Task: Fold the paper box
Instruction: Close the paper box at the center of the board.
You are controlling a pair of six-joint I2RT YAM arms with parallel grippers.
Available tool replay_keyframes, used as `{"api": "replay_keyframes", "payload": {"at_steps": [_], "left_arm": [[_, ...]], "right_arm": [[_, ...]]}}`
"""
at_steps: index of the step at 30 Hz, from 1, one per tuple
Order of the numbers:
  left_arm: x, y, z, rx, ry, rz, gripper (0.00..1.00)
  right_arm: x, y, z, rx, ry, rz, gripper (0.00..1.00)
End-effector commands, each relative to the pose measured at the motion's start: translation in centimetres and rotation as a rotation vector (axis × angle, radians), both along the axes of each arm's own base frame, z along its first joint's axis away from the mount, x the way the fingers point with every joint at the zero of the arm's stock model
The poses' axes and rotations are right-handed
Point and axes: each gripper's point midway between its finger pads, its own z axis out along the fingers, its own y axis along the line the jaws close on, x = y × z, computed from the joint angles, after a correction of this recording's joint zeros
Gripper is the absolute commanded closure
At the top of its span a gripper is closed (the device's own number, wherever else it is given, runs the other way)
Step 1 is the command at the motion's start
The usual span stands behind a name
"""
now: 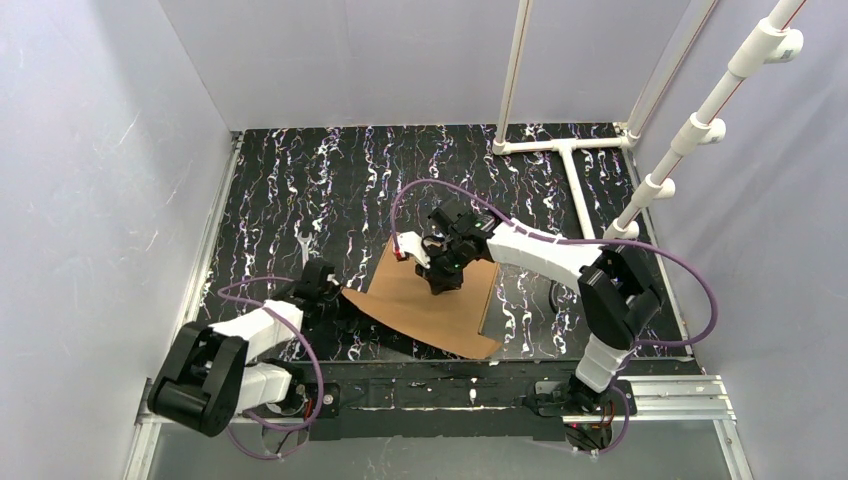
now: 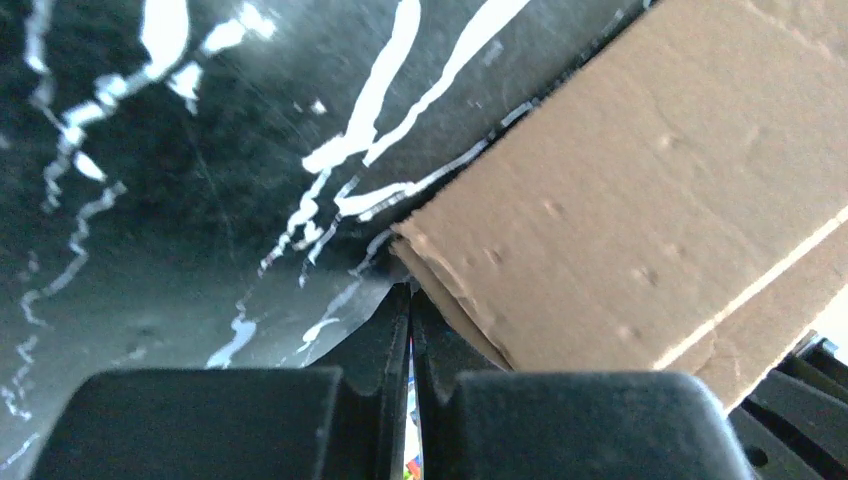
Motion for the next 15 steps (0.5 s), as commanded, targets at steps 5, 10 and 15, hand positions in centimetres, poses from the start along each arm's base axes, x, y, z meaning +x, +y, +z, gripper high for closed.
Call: {"api": "replay_keyframes", "payload": {"at_steps": [5, 10, 15], "left_arm": [[5.2, -1.6, 2.2, -0.025, -0.119, 0.028, 1.00], [5.0, -1.3, 1.7, 0.010, -0.127, -0.008, 1.00], [1.8, 1.4, 0.4, 0.130, -0.035, -0.049, 0.91]], "right_arm": [[4.4, -1.1, -2.1, -0.103, -0.025, -0.147, 0.86], [6.6, -3.1, 0.5, -0.038, 0.048, -0.172, 0.83], [5.6, -4.6, 4.6, 0.071, 0.011, -0.114, 0.68]]}}
